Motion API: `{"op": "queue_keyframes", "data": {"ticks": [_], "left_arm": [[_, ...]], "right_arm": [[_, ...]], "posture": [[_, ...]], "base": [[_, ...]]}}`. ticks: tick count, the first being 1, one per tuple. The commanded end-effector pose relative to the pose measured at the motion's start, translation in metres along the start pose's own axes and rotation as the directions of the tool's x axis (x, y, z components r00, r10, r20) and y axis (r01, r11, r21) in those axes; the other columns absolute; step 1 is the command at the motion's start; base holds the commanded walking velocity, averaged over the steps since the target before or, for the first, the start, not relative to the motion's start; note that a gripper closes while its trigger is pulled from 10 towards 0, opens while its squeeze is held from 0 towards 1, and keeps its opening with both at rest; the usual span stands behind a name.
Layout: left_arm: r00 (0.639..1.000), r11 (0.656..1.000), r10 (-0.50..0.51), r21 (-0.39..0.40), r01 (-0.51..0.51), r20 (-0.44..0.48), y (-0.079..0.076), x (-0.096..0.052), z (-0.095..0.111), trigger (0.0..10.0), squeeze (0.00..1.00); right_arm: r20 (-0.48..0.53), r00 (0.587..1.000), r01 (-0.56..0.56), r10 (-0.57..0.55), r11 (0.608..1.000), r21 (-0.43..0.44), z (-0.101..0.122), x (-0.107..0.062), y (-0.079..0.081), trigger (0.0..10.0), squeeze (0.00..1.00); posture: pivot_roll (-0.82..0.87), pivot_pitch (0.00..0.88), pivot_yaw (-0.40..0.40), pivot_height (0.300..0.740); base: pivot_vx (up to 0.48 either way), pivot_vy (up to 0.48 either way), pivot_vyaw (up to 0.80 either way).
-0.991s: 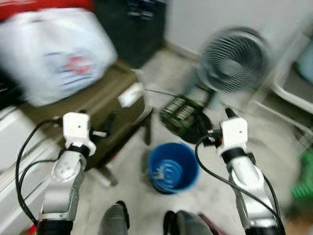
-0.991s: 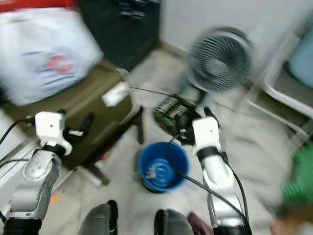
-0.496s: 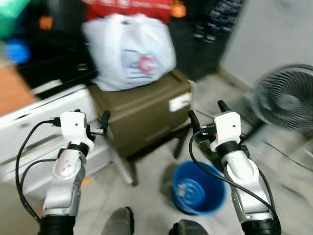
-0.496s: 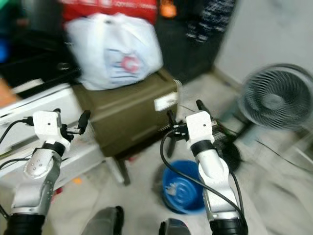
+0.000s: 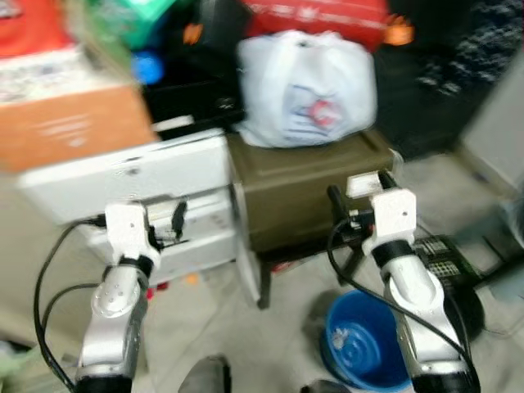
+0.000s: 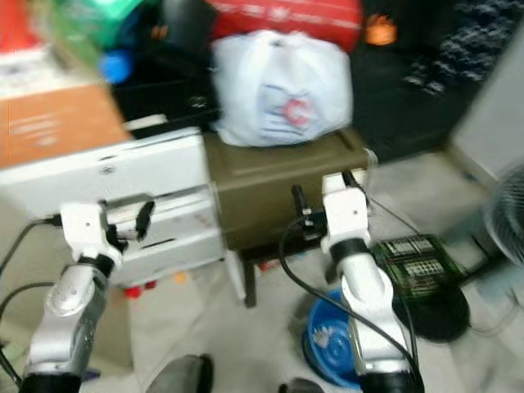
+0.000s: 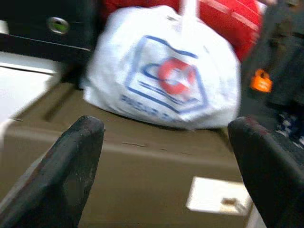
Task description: Clean up the room
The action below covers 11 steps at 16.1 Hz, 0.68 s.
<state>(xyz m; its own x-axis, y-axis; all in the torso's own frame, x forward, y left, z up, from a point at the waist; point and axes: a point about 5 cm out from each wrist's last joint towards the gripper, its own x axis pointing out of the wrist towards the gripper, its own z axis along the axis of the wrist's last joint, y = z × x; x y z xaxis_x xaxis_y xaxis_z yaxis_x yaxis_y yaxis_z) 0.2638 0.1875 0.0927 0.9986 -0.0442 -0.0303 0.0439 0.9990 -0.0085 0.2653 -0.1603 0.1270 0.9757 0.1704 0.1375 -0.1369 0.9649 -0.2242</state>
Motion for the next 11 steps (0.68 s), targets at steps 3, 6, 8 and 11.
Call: {"op": "queue_keyframes", "data": {"ticks": [3,6,8,11], "left_arm": [[1.0,1.0,-0.007,0.027,0.006,0.03,0.001,0.002,0.007,10.0,0.0],[0.999,0.999,-0.033,0.016,0.032,0.032,-0.001,0.004,0.009,10.0,0.0],[0.997,0.998,-0.069,-0.006,0.07,0.029,-0.001,-0.001,0.009,10.0,0.0],[0.998,0.998,-0.057,0.011,0.056,0.006,0.007,-0.009,0.004,10.0,0.0]], "right_arm": [[0.006,1.0,0.005,-0.005,1.0,0.006,0.002,-0.001,0.005,10.0,0.0],[0.009,1.0,0.018,-0.018,1.0,-0.013,0.003,0.0,0.0,10.0,0.0],[0.006,0.999,0.05,-0.05,0.998,-0.023,0.002,-0.003,-0.006,10.0,0.0],[0.002,0.995,0.099,-0.099,0.994,-0.042,0.002,-0.01,-0.013,10.0,0.0]], "posture": [[-0.06,0.053,-0.016,0.74],[-0.07,0.055,-0.012,0.74],[-0.07,0.058,-0.01,0.74],[-0.07,0.067,-0.009,0.74]], "base": [[0.0,0.0,0.8],[0.0,0.0,0.8],[0.0,0.0,0.8],[0.0,0.0,0.8]]}}
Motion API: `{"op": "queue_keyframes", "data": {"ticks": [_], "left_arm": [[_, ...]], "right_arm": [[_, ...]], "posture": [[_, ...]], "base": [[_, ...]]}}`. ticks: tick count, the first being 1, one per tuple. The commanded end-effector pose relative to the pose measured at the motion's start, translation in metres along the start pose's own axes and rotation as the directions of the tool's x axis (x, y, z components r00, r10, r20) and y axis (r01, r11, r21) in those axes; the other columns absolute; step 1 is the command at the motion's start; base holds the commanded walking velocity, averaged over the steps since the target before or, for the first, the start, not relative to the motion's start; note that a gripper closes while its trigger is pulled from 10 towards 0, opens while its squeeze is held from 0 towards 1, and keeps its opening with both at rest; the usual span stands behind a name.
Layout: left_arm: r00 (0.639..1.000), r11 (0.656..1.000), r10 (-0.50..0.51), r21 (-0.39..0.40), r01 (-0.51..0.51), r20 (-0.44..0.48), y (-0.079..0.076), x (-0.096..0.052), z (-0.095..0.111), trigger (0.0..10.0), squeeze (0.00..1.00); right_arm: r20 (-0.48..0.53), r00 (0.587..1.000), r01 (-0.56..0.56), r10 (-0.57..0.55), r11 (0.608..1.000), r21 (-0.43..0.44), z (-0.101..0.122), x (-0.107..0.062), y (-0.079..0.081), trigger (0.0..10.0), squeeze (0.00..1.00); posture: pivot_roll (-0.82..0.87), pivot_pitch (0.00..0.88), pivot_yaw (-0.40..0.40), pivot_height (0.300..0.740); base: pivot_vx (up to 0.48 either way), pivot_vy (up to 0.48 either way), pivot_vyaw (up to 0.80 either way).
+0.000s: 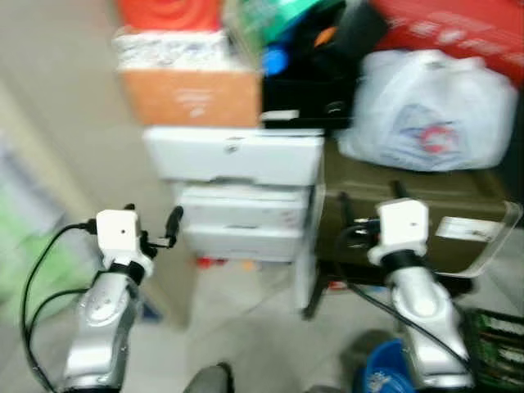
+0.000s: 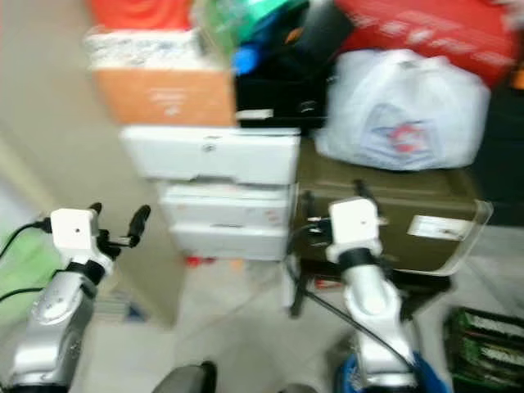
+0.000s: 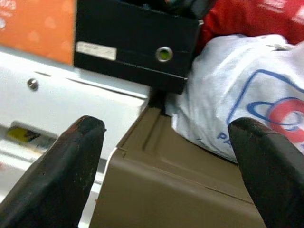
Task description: Clean up the room
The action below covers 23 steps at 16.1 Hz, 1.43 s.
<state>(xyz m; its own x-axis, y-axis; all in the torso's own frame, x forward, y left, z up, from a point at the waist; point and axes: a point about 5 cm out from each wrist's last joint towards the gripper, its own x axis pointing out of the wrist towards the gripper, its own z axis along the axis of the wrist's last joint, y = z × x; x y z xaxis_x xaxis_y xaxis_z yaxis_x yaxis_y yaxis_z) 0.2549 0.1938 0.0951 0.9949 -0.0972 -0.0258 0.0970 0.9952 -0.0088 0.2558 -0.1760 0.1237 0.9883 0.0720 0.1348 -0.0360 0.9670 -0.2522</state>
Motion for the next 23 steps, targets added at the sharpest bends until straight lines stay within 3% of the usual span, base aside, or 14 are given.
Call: {"op": "queue_keyframes", "data": {"ticks": [1,9,23], "left_arm": [[1.0,1.0,0.009,0.022,-0.009,-0.006,0.0023,-0.0019,0.0006,10.0,0.0],[0.999,0.998,0.043,0.036,-0.043,-0.014,0.0057,-0.0032,0.001,10.0,0.0],[0.998,0.998,0.055,0.022,-0.055,-0.008,0.0001,-0.001,0.0026,10.0,0.0]], "right_arm": [[0.01,1.0,0.0,0.0,1.0,0.003,0.0032,-0.001,0.0004,10.0,0.0],[0.021,0.999,-0.029,0.03,0.999,-0.015,0.0059,0.0075,0.0032,10.0,0.0],[0.004,0.997,-0.072,0.072,0.997,-0.031,0.0018,0.0076,0.0056,10.0,0.0]], "posture": [[-0.07,0.07,-0.013,0.74],[-0.06,0.074,-0.02,0.74],[-0.06,0.076,-0.033,0.74]], "base": [[0.0,0.0,0.8],[0.0,0.0,0.8],[0.0,0.0,0.8]]}}
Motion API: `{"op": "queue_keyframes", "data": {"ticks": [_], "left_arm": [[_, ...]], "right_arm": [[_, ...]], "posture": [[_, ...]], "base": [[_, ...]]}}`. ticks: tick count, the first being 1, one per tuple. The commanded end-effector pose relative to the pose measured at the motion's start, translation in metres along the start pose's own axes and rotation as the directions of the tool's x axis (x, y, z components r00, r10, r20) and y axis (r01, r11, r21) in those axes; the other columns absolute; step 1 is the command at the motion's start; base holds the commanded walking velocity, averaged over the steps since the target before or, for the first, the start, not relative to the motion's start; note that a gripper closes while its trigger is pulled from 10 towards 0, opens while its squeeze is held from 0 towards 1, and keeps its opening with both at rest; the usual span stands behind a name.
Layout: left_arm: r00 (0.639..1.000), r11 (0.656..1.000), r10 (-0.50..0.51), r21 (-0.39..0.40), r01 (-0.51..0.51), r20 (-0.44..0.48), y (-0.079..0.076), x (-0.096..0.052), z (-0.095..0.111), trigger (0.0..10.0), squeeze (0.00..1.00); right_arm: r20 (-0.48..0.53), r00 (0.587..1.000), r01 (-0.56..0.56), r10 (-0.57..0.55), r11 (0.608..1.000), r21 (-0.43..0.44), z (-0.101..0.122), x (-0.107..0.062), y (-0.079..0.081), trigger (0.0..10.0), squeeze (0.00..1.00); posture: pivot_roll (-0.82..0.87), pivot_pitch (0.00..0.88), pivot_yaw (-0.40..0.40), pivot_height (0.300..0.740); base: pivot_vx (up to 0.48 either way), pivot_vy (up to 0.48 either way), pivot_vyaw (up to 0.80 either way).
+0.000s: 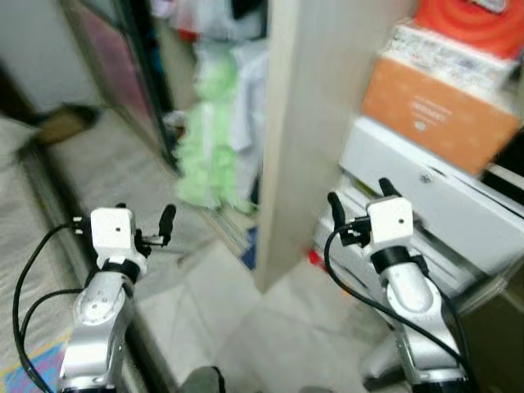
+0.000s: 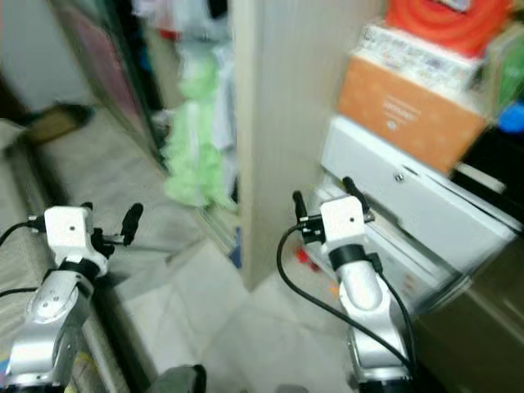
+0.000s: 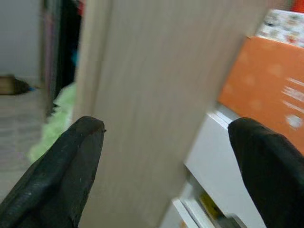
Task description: Clean up the room
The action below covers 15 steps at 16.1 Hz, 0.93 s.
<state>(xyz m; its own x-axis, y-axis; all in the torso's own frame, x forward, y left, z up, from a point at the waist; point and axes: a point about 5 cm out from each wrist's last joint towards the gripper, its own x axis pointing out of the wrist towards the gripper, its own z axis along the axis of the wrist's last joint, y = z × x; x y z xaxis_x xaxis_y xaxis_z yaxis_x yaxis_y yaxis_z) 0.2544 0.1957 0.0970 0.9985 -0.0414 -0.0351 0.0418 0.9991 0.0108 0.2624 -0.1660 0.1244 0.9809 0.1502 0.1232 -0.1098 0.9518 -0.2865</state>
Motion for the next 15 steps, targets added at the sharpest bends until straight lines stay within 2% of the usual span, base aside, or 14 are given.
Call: {"op": "queue_keyframes", "data": {"ticks": [1,3,7,15], "left_arm": [[1.0,1.0,0.0,0.004,0.0,0.002,-0.0019,-0.0002,0.001,10.0,0.0],[1.0,1.0,0.003,0.01,-0.003,0.003,-0.0018,-0.0001,0.0012,10.0,0.0],[1.0,1.0,-0.011,0.008,0.011,0.014,-0.0047,0.0017,0.0023,10.0,0.0],[1.0,1.0,-0.015,0.001,0.015,0.022,-0.006,0.0041,0.0035,10.0,0.0]], "right_arm": [[-0.003,1.0,0.004,-0.004,1.0,-0.004,-0.0001,0.0004,-0.0035,10.0,0.0],[-0.002,1.0,-0.002,0.002,1.0,-0.001,0.0,0.0005,-0.0032,10.0,0.0],[-0.002,1.0,-0.015,0.015,1.0,0.017,0.0,0.0003,-0.001,10.0,0.0],[0.003,0.999,-0.054,0.054,0.998,0.041,0.0011,0.002,0.0048,10.0,0.0]], "posture": [[-0.06,0.077,-0.034,0.74],[-0.06,0.077,-0.034,0.74],[-0.06,0.074,-0.037,0.74],[-0.06,0.074,-0.04,0.74]], "base": [[0.0,0.0,0.8],[0.0,0.0,0.7],[0.0,0.0,0.0],[0.0,-0.302,0.0]]}}
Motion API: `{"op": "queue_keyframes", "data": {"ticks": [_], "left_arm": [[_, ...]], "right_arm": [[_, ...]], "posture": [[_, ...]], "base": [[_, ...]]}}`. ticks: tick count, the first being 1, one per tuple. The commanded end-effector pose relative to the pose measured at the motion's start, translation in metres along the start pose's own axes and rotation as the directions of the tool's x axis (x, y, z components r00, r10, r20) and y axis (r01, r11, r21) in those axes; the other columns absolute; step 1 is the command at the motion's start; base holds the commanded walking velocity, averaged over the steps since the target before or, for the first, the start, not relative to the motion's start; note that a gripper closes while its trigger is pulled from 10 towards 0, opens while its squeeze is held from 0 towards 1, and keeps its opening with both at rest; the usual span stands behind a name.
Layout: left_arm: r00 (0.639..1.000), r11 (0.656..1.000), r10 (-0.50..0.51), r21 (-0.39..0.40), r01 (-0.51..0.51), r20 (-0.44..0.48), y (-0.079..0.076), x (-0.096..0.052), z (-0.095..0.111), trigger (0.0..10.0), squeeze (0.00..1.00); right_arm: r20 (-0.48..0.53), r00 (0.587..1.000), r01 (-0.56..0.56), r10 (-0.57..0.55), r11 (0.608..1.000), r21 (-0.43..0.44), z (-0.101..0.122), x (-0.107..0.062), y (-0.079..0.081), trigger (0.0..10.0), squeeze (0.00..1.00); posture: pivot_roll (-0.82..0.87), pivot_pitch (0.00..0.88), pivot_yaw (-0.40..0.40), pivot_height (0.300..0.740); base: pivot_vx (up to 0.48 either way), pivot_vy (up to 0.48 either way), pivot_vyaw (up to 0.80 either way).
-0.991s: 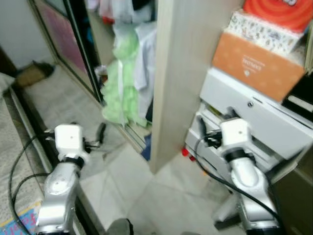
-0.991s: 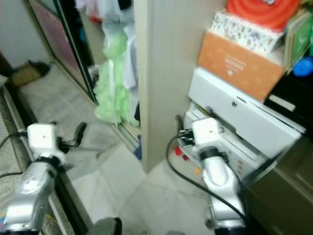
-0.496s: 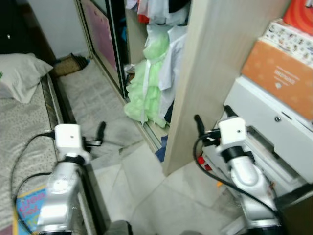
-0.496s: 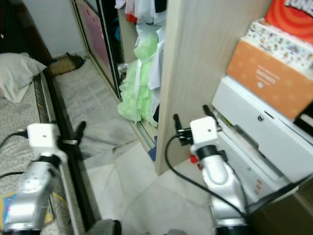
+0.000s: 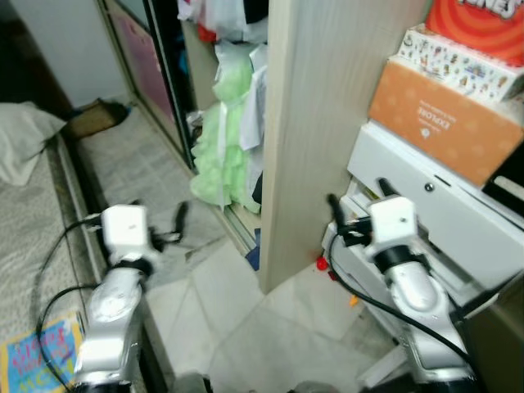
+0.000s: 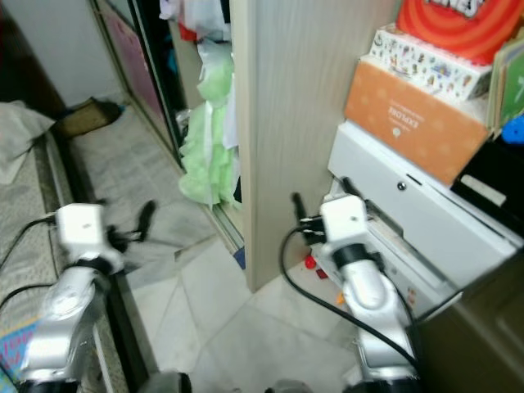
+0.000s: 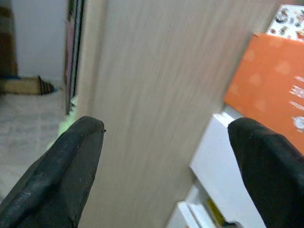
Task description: Clean up the room
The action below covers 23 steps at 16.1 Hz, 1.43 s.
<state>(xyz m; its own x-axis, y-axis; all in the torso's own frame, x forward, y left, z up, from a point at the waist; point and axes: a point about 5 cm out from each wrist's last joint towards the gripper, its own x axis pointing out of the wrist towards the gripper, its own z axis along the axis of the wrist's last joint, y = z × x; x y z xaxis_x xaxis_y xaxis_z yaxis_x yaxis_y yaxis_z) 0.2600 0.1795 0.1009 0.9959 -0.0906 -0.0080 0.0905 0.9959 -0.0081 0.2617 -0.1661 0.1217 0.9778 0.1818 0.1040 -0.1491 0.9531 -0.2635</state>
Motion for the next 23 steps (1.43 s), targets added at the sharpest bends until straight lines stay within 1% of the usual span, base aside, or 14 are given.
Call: {"op": "queue_keyframes", "data": {"ticks": [1,4,7,9,10,12,13,17,21,23], "left_arm": [[0.999,0.999,0.033,0.02,-0.032,-0.003,0.01,-0.002,0.0,10.0,0.0],[1.0,0.999,0.03,0.019,-0.03,-0.001,0.01,-0.002,0.0,10.0,0.0],[1.0,0.999,0.027,0.026,-0.027,0.0,0.01,-0.002,0.0,10.0,0.0],[0.999,0.999,0.039,0.02,-0.039,-0.006,0.011,-0.003,-0.001,10.0,0.0],[0.998,0.998,0.059,0.033,-0.059,-0.012,0.016,-0.007,-0.002,10.0,0.0],[0.997,0.996,0.073,0.048,-0.072,-0.038,0.024,-0.017,-0.008,10.0,0.0],[0.996,0.996,0.073,0.054,-0.07,-0.052,0.026,-0.022,-0.011,10.0,0.0],[0.996,0.996,0.072,0.053,-0.07,-0.043,0.023,-0.019,-0.008,10.0,0.0],[0.997,0.996,0.07,0.053,-0.068,-0.042,0.023,-0.019,-0.008,10.0,0.0],[0.997,0.996,0.068,0.053,-0.065,-0.041,0.022,-0.019,-0.008,10.0,0.0]], "right_arm": [[0.012,1.0,-0.019,0.019,1.0,0.013,0.003,0.003,0.004,10.0,0.0],[0.01,1.0,-0.013,0.013,1.0,0.017,0.003,0.005,0.004,10.0,0.0],[0.019,1.0,-0.017,0.018,0.999,-0.028,0.005,0.006,0.004,10.0,0.0],[0.006,1.0,-0.018,0.018,0.999,-0.029,0.002,0.004,0.004,10.0,0.0],[0.011,0.999,-0.033,0.034,0.999,-0.026,0.002,0.003,0.006,10.0,0.0],[0.033,0.998,-0.056,0.057,0.997,-0.045,0.006,0.001,0.007,10.0,0.0],[0.021,0.999,-0.037,0.037,0.999,-0.02,0.004,0.0,0.006,10.0,0.0],[0.02,0.999,-0.05,0.05,0.999,-0.001,0.003,0.001,0.009,10.0,0.0],[0.017,0.998,-0.053,0.053,0.998,0.016,0.002,0.001,0.009,10.0,0.0],[0.021,0.998,-0.066,0.065,0.997,0.029,0.003,0.002,0.012,10.0,0.0]], "posture": [[-0.06,0.074,-0.04,0.74],[-0.06,0.074,-0.041,0.74],[-0.06,0.074,-0.039,0.74],[-0.06,0.074,-0.039,0.74],[-0.06,0.076,-0.036,0.74],[-0.06,0.077,-0.037,0.74],[-0.05,0.083,-0.037,0.74],[-0.05,0.082,-0.037,0.74],[-0.05,0.08,-0.037,0.74],[-0.05,0.08,-0.037,0.74]], "base": [[0.0,-0.349,0.0],[0.0,-0.402,0.0],[0.0,-0.331,0.0],[0.0,0.0,0.0],[0.0,0.0,0.0],[0.0,0.0,0.8],[0.0,0.0,0.8],[0.0,0.0,0.8],[0.0,0.0,0.8],[0.0,0.0,0.8]]}}
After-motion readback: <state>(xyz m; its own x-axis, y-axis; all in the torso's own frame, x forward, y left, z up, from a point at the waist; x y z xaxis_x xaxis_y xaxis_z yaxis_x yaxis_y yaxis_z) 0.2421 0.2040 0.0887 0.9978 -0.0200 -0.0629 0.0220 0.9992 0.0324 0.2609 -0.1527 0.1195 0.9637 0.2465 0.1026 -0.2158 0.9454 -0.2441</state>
